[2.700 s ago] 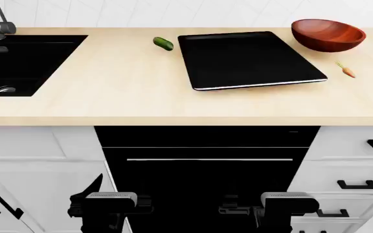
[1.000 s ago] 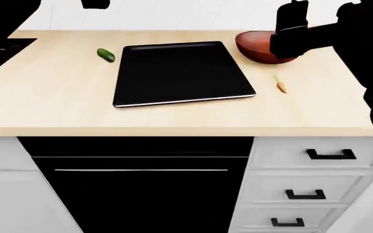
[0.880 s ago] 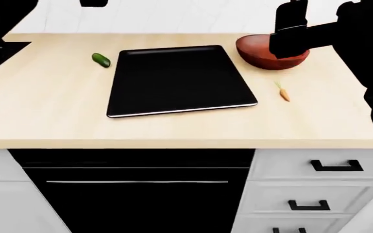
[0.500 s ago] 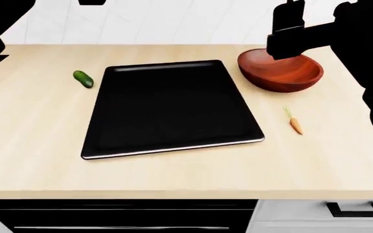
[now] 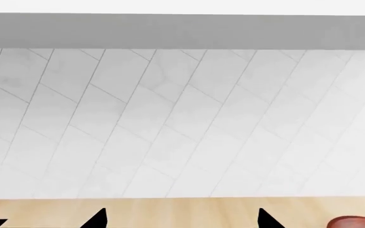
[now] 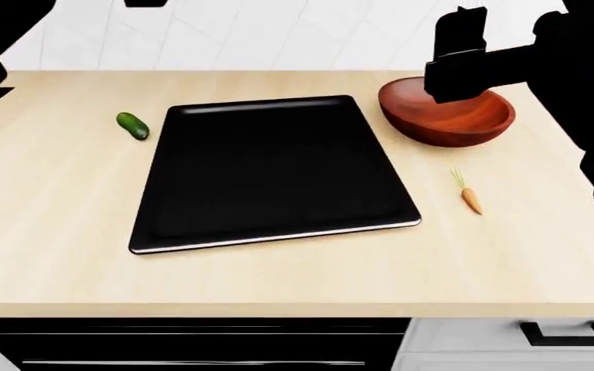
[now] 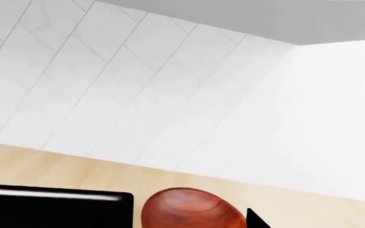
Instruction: Place the two vegetables and bowl onto the tray for setting up a vegetable dip station.
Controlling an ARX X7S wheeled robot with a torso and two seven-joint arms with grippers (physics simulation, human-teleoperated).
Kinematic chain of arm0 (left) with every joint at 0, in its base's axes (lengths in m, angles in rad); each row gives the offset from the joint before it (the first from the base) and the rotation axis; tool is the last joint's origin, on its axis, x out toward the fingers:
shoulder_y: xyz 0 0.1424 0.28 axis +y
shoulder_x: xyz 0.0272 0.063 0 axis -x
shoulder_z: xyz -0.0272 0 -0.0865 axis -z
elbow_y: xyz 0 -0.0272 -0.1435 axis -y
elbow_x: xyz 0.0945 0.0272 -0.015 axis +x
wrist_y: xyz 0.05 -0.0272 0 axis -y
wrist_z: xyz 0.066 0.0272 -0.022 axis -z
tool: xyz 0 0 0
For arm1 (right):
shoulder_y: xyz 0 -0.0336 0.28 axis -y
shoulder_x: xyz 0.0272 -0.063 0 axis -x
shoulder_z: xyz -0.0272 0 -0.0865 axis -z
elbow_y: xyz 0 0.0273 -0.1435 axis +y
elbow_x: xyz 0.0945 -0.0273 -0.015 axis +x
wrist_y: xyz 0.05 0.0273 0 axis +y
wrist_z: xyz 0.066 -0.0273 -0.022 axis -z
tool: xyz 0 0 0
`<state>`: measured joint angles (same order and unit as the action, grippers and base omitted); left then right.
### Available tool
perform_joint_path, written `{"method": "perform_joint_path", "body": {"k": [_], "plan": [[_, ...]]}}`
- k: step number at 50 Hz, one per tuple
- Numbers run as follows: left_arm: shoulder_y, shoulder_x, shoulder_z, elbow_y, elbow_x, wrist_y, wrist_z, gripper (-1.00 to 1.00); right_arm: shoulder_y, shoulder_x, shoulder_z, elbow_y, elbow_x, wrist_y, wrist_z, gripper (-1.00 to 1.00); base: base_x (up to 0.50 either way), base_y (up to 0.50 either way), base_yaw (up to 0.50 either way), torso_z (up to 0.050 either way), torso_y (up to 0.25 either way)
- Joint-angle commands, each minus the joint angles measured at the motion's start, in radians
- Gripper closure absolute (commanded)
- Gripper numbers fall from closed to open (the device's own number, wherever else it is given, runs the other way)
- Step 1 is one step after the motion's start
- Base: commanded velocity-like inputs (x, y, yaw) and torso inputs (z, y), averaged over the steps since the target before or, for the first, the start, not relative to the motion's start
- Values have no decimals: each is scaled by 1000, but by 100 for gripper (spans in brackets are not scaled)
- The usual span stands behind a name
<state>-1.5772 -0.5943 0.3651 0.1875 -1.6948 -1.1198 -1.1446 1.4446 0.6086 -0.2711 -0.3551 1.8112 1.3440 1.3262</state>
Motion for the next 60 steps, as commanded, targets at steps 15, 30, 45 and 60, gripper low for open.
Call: {"method": "perform_joint_path", "body": {"k": [15, 30, 45, 60], "plan": [[-16, -12, 2, -24, 15, 13, 12, -100, -97, 226, -180, -164, 348, -291, 237, -100, 0, 0, 0, 0, 0], [-20, -15, 7, -23, 7, 16, 7, -100, -243, 407, -234, -285, 449, -543, 214, -100, 0, 0, 0, 0, 0], [-21, -15, 13, -21, 5, 20, 8, -100, -322, 406, -256, -187, 361, -542, 91, -100, 0, 0, 0, 0, 0], [-21, -17, 18, -15, -1, 23, 4, -100, -273, 372, -305, 20, 245, -437, -41, -100, 0, 0, 0, 0, 0]]}}
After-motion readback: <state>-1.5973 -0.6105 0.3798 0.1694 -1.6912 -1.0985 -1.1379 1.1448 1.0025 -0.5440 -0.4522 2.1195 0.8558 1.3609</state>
